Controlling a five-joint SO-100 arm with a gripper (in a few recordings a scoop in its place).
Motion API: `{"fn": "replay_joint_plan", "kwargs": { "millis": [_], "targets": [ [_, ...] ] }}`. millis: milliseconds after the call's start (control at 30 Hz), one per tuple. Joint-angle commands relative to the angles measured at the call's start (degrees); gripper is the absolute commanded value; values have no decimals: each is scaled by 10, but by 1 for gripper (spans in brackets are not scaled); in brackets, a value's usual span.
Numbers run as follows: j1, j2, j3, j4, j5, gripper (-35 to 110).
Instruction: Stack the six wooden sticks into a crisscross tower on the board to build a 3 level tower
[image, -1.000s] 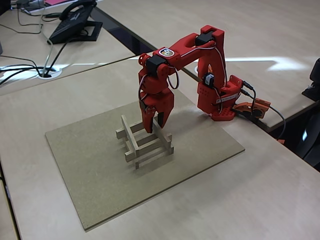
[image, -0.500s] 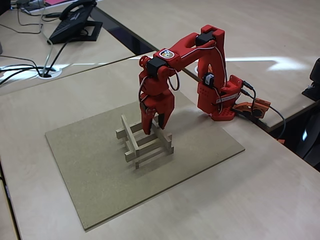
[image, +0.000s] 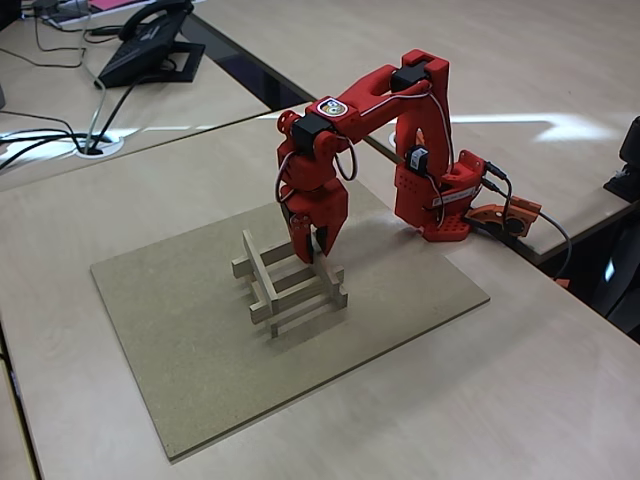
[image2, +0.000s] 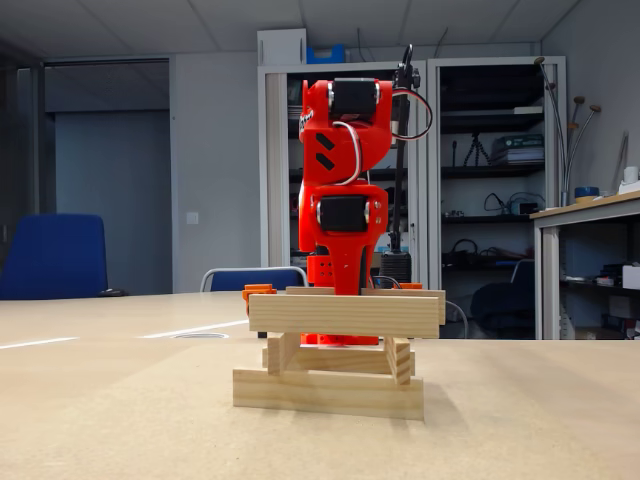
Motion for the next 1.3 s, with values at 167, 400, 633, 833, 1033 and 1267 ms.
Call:
{"fn": "replay_joint_plan", "kwargs": {
  "millis": [167,400,633,833,1033,1267],
  "targets": [
    [-8,24,-3,16,2,10],
    [-8,23,2,16,10,11],
    [-5,23,3,18,12,13],
    [-3,25,3,21,24,18],
    [-8,36,3,28,35,27],
    [-13,59,2,24,47,33]
  ]
}}
